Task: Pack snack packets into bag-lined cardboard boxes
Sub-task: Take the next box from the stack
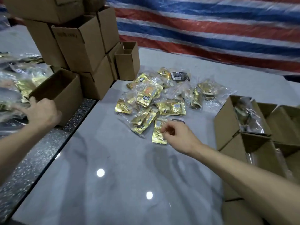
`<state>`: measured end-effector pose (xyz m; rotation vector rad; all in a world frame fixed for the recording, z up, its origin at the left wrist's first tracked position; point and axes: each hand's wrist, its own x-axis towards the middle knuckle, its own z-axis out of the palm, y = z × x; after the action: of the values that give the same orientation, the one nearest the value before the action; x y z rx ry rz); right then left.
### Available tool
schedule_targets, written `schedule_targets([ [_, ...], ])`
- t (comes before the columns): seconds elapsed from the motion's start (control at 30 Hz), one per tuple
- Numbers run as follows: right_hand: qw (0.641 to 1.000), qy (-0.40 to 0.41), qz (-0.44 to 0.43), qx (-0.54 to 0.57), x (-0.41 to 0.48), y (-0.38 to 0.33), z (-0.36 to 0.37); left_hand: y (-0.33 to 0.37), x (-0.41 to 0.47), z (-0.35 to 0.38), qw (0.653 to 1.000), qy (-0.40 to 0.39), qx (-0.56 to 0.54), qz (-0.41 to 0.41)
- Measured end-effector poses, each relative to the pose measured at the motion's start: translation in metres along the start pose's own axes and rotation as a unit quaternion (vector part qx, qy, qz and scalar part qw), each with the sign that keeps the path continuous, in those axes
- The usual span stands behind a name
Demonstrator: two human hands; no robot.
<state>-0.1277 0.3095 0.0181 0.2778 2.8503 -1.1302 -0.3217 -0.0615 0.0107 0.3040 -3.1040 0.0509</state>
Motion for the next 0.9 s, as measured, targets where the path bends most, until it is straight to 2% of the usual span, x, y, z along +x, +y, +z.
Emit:
schedule_targets([
  [0.1,1.0,-0.002,0.003,-0.004,-0.006,0.0,0.001,0.006,-0.017,-0.005,1.0,-0.001,-0.006,-0.009],
  [0.27,1.0,0.0,0.012,0.002,-0.014,-0.003,-0.004,0.016,-0.05,-0.023,0.996,-0.057,-0.062,0.028],
  [0.47,1.0,0.004,0.008,0.011,-0.026,-0.007,-0.005,0.033,-0.103,-0.033,0.983,-0.049,-0.119,0.134],
  [0.7,1.0,-0.005,0.018,-0.007,-0.042,-0.005,-0.007,0.081,-0.18,-0.039,0.956,-0.104,-0.115,0.247],
  [0.83,0.999,-0.005,0.041,-0.007,-0.048,0.002,-0.011,0.1,-0.225,-0.035,0.917,-0.117,-0.122,0.362],
  [0.9,0.998,0.015,0.062,-0.009,-0.049,0.005,-0.014,0.101,-0.244,-0.033,0.899,-0.138,-0.146,0.388],
])
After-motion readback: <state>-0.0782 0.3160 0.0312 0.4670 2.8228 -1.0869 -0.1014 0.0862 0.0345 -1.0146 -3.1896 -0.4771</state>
